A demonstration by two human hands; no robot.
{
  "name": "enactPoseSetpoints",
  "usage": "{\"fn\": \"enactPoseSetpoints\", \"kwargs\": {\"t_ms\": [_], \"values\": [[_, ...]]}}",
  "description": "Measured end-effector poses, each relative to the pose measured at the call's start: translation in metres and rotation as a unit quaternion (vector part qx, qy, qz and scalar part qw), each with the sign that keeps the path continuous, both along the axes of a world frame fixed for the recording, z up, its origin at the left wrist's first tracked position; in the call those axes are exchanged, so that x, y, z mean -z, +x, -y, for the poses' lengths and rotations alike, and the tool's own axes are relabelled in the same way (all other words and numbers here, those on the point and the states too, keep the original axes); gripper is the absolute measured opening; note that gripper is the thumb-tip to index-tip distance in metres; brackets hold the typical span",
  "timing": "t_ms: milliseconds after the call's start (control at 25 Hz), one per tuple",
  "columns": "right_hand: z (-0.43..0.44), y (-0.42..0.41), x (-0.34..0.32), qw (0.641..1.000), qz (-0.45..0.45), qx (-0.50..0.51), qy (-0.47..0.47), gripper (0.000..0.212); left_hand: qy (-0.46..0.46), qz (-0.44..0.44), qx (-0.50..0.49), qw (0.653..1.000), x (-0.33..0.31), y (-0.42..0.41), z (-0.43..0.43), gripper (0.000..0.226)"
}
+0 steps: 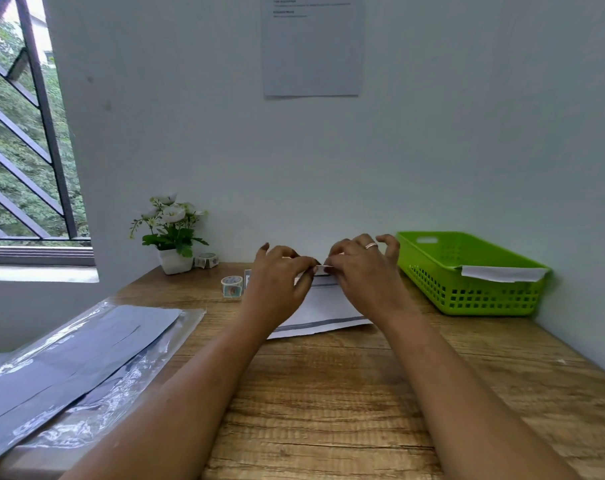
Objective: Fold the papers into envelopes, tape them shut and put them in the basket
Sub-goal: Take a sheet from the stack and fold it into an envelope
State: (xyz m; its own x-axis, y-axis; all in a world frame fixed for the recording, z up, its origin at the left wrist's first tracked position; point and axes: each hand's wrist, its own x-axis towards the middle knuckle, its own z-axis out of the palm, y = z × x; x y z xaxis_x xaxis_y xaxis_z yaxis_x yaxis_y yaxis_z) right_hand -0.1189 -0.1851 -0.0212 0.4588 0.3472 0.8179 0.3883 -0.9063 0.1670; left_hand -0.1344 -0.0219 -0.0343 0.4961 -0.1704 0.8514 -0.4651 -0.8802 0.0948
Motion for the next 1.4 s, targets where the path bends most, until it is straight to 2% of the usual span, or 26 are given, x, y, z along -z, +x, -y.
{"fn": "enactPoseSetpoints", "kwargs": {"t_ms": [80, 280, 600, 760, 840, 920, 1000, 1080, 1200, 1400], "values": [[0.000, 0.000, 0.002, 1.000, 0.016, 0.005, -0.026, 0.011, 0.061, 0.043, -0.067, 0.995, 0.000, -0.001, 0.003, 0.032], [0.001, -0.004, -0.003, 0.998, 0.049, 0.026, -0.029, 0.011, 0.137, 0.087, -0.137, 0.977, -0.004, 0.003, -0.003, 0.029], [0.010, -0.004, -0.008, 0.996, 0.073, 0.050, -0.006, 0.008, 0.139, 0.081, -0.153, 0.975, -0.009, 0.005, -0.024, 0.028], [0.034, 0.002, -0.012, 0.992, 0.066, 0.087, 0.059, 0.013, 0.048, 0.064, -0.172, 0.982, -0.010, 0.005, -0.054, 0.026], [0.032, 0.002, -0.010, 0.993, 0.063, 0.086, 0.043, 0.013, 0.045, 0.088, -0.150, 0.984, -0.012, 0.002, -0.048, 0.033], [0.018, 0.001, -0.006, 0.996, 0.071, 0.053, 0.007, 0.013, 0.113, 0.103, -0.110, 0.982, -0.013, 0.002, -0.023, 0.041], [0.003, -0.001, -0.004, 0.996, 0.087, 0.016, -0.019, 0.011, 0.149, 0.115, -0.080, 0.979, -0.007, 0.005, 0.003, 0.032], [-0.004, -0.002, -0.004, 0.993, 0.114, 0.010, -0.017, 0.007, 0.133, 0.109, -0.074, 0.982, -0.001, 0.011, 0.009, 0.013], [0.002, -0.007, -0.010, 0.991, 0.133, 0.028, 0.005, 0.012, 0.125, 0.070, -0.093, 0.985, 0.003, 0.016, -0.002, 0.022], [0.013, -0.007, -0.014, 0.992, 0.113, 0.009, 0.060, 0.013, 0.070, 0.069, -0.042, 0.994, -0.005, 0.015, -0.001, 0.026]]}}
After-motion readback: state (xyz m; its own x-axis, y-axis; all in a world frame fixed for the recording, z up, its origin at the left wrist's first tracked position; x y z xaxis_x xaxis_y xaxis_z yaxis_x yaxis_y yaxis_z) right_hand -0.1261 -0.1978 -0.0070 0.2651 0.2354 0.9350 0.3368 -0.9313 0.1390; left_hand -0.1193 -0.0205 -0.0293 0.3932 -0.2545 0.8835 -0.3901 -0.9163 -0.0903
